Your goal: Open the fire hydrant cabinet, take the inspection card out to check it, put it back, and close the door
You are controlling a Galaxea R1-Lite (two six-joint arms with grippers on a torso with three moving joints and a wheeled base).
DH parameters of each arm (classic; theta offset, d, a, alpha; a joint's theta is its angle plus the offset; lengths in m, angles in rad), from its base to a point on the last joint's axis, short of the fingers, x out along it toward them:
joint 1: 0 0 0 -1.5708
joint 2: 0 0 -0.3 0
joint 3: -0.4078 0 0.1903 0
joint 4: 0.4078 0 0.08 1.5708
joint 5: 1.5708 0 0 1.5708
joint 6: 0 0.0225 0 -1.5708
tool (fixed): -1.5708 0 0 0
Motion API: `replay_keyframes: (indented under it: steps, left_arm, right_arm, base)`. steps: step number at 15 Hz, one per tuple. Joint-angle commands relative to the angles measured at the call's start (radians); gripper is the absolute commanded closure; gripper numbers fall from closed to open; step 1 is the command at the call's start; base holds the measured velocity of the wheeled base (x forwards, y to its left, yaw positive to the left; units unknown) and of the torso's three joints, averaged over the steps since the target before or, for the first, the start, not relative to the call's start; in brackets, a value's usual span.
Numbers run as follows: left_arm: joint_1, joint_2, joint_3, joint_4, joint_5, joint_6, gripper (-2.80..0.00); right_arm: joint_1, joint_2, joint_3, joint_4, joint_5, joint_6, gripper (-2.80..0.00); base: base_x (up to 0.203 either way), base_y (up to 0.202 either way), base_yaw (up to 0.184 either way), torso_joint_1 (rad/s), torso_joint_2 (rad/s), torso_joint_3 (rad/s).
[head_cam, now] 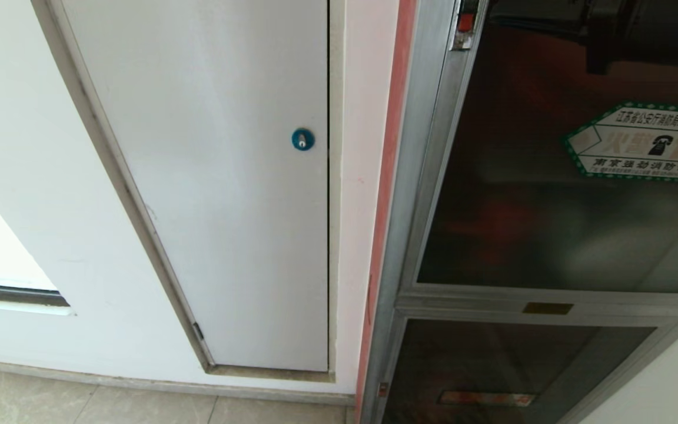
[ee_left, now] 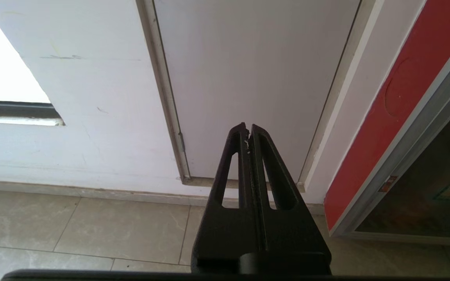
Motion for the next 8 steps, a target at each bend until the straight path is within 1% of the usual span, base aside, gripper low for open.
replay_keyframes:
  steps: [1, 4, 8]
  left_arm:
    - [0.0, 0.001, 0.0, 0.0, 0.0, 0.0, 0.0]
    - [0.0, 0.001, 0.0, 0.0, 0.0, 0.0, 0.0]
    - [0.0, 0.001, 0.0, 0.001, 0.0, 0.0, 0.0]
  right_arm:
    - [0.004, 0.024, -0.013, -0.01, -0.025, -0.001, 0.0]
    - [0.007, 0.041, -0.032, -0.016, -0.041, -0.003, 0.0]
    - [0.007, 0.088, -0.102, -0.013, -0.063, -0.005, 0.0]
  base:
    - [0.0, 0.0, 0.0, 0.0, 0.0, 0.0]
    - [0.0, 0.0, 0.0, 0.0, 0.0, 0.0]
    - [0.0, 0.0, 0.0, 0.0, 0.0, 0.0]
